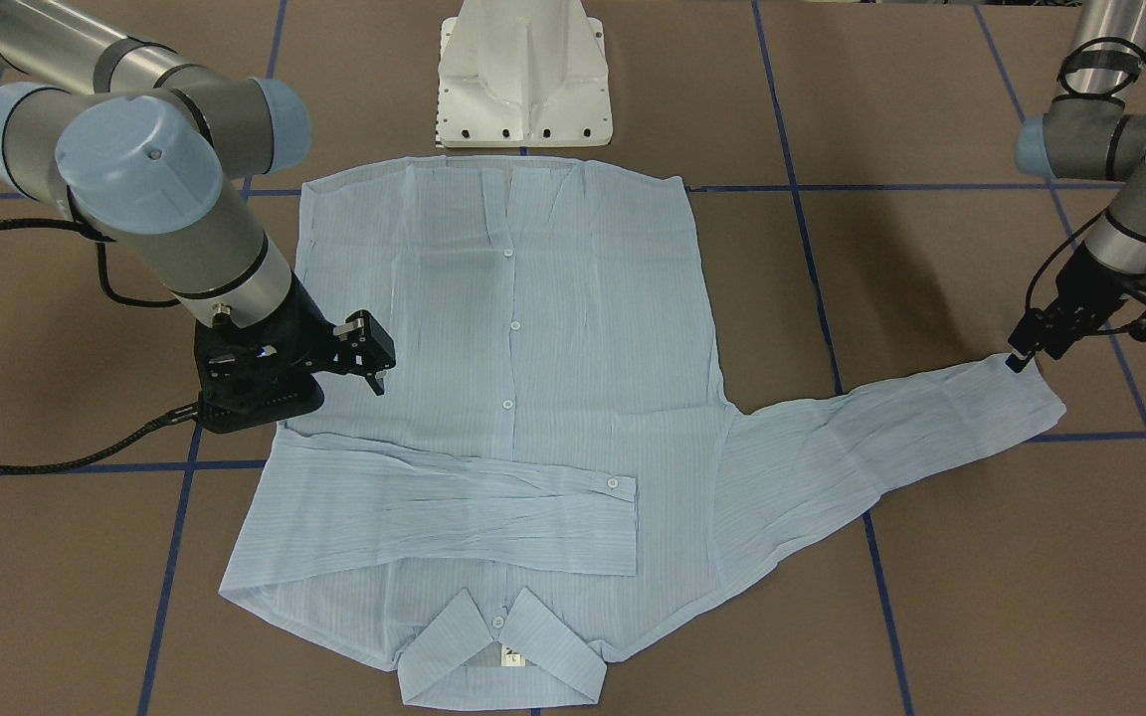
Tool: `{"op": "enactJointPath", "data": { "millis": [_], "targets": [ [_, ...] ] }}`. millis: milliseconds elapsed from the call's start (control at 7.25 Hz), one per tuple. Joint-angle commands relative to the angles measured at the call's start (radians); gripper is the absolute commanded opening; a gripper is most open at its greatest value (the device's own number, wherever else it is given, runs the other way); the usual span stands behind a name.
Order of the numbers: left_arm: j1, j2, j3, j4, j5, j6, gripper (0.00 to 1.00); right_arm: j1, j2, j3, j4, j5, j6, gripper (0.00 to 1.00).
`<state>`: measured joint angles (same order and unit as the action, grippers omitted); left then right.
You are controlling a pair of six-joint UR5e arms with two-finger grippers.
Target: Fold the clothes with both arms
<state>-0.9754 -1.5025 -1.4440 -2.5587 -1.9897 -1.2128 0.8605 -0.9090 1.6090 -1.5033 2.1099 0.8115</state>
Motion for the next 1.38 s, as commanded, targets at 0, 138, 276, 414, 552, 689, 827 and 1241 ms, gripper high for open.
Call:
{"op": "enactJointPath", "data": {
  "millis": [0,138,276,414,552,689,827,1241],
  "targets": [
    [0.013,0.011,-0.010,0.002,0.002,0.001,0.70,0.000,-0.002,0.000,0.000,-0.001,0.000,1.00],
    [0.021,0.011,-0.010,0.002,0.002,0.001,0.69,0.000,-0.004,-0.003,0.000,-0.001,0.000,1.00],
    [0.027,0.010,-0.010,0.002,0.003,0.001,0.68,0.000,-0.007,-0.003,0.000,-0.002,0.000,1.00],
    [0.035,0.010,-0.010,0.002,0.012,0.001,0.66,0.000,-0.008,-0.001,0.000,-0.001,0.000,1.00],
    [0.038,0.011,-0.010,0.002,0.015,0.001,0.55,-0.001,-0.008,-0.003,0.000,-0.002,0.002,1.00],
    [0.037,0.013,-0.009,0.002,0.015,0.001,0.43,-0.002,-0.008,-0.001,-0.002,-0.001,0.002,1.00],
    [0.035,0.013,-0.010,0.002,0.015,0.001,0.35,0.000,-0.007,0.000,-0.002,-0.001,0.002,1.00],
    [0.029,0.015,-0.022,0.002,0.015,0.003,0.20,-0.001,-0.005,0.000,-0.005,-0.001,0.002,1.00]
  ]
}}
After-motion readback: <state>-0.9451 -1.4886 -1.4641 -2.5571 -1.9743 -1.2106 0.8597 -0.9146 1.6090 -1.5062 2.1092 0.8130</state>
